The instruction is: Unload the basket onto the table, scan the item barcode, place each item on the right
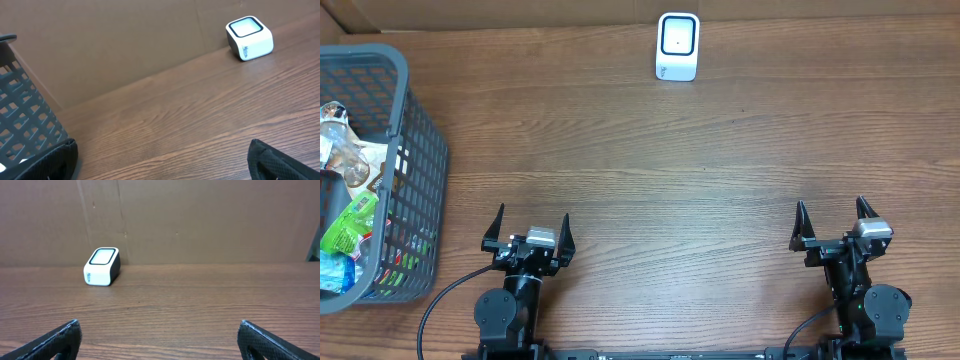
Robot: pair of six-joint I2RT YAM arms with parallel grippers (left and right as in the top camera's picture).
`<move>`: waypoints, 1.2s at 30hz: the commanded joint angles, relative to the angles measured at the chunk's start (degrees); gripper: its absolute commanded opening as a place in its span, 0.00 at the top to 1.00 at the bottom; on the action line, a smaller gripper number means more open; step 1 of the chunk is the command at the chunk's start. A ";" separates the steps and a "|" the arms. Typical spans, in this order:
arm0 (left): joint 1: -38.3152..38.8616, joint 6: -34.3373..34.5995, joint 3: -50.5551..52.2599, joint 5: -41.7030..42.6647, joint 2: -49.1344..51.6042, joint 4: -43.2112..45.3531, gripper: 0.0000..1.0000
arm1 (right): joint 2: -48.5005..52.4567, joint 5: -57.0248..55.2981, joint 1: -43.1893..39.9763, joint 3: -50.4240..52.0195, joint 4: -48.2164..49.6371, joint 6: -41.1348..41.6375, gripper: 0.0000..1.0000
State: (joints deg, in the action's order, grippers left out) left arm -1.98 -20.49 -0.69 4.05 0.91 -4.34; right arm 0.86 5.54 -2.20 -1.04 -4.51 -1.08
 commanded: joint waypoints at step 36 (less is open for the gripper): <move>-0.24 -0.61 0.37 -1.36 -0.55 0.04 0.00 | -0.09 -0.35 0.26 0.59 0.28 0.07 0.00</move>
State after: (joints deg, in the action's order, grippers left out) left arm -1.98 -20.58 -0.67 2.81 0.91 -4.38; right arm 0.86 5.52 -2.20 -1.04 -4.47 -1.08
